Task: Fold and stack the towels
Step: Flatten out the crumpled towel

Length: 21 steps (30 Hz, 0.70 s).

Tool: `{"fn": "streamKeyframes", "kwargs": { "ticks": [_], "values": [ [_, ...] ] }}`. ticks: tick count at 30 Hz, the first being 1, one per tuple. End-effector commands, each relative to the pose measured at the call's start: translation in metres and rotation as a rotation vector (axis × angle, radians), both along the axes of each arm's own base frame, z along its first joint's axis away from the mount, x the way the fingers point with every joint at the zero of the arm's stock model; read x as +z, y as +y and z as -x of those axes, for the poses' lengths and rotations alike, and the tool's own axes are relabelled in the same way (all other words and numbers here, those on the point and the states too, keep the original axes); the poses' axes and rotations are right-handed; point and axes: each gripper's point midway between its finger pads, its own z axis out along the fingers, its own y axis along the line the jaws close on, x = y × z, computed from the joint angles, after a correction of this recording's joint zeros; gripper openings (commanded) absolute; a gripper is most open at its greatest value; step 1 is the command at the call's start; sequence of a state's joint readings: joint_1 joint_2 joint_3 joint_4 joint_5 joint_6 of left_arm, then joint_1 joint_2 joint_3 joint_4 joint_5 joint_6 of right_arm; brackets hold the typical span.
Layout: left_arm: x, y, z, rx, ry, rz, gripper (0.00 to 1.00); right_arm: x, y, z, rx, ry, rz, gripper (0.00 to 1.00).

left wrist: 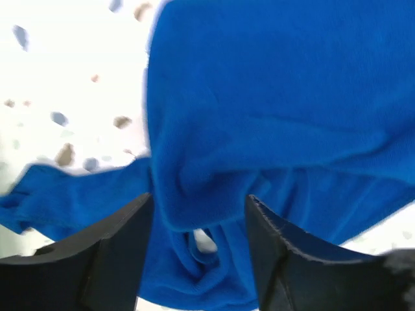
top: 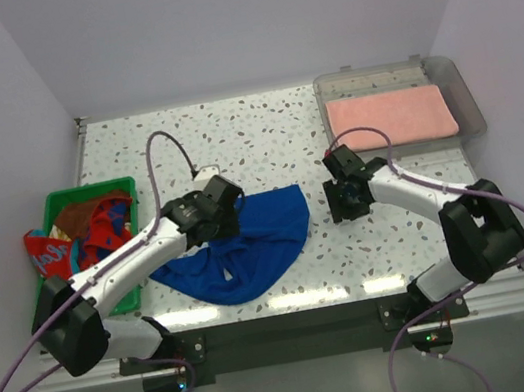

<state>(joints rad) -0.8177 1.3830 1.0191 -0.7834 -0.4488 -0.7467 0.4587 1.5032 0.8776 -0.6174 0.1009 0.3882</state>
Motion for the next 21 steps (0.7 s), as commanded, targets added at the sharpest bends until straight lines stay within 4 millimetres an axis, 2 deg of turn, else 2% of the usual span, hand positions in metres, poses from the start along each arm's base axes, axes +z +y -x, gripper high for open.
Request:
{"fn": "streamKeyframes", "kwargs": {
  "ticks": [1, 2, 3, 4, 6, 7, 8, 10, 12, 15, 16, 17, 19, 20, 21],
  "values": [
    [0.036, 0.006, -0.032, 0.090, -0.109, 0.127, 0.69, 0.035, 0.025, -0.029, 0.099, -0.129, -0.104, 0.46],
    [0.038, 0.013, -0.040, 0.114, -0.124, 0.138, 0.78, 0.040, 0.030, -0.034, 0.123, -0.148, -0.120, 0.47],
    [0.040, 0.016, -0.045, 0.126, -0.142, 0.147, 0.82, 0.040, 0.033, -0.039, 0.143, -0.154, -0.126, 0.48],
    [0.038, 0.018, -0.052, 0.140, -0.162, 0.152, 0.83, 0.051, 0.043, -0.050, 0.184, -0.187, -0.150, 0.50],
    [0.029, 0.028, -0.061, 0.174, -0.150, 0.154, 0.84, 0.054, 0.050, -0.061, 0.213, -0.196, -0.161, 0.51],
    [0.024, 0.031, -0.066, 0.183, -0.146, 0.156, 0.84, 0.059, 0.060, -0.072, 0.239, -0.211, -0.169, 0.51],
    [0.012, 0.038, -0.072, 0.204, -0.121, 0.154, 0.83, 0.059, 0.064, -0.078, 0.248, -0.215, -0.169, 0.51],
    [0.002, 0.040, -0.083, 0.201, -0.125, 0.165, 0.82, 0.062, 0.079, -0.093, 0.279, -0.237, -0.174, 0.52],
    [-0.011, 0.041, -0.092, 0.193, -0.105, 0.170, 0.80, 0.062, 0.086, -0.104, 0.281, -0.245, -0.179, 0.52],
    [-0.020, 0.039, -0.112, 0.177, -0.100, 0.145, 0.77, 0.053, 0.092, -0.119, 0.282, -0.233, -0.154, 0.53],
    [-0.030, 0.040, -0.113, 0.174, -0.075, 0.120, 0.76, 0.054, 0.096, -0.124, 0.286, -0.241, -0.153, 0.53],
    [-0.033, 0.041, -0.115, 0.173, -0.067, 0.113, 0.76, 0.043, 0.096, -0.126, 0.282, -0.217, -0.139, 0.53],
    [-0.039, 0.043, -0.119, 0.171, -0.057, 0.095, 0.76, 0.037, 0.100, -0.129, 0.289, -0.205, -0.127, 0.53],
    [-0.041, 0.044, -0.120, 0.172, -0.056, 0.090, 0.76, 0.025, 0.099, -0.129, 0.288, -0.181, -0.105, 0.53],
    [-0.042, 0.046, -0.121, 0.175, -0.055, 0.084, 0.76, 0.022, 0.100, -0.130, 0.290, -0.176, -0.100, 0.52]
  ]
}}
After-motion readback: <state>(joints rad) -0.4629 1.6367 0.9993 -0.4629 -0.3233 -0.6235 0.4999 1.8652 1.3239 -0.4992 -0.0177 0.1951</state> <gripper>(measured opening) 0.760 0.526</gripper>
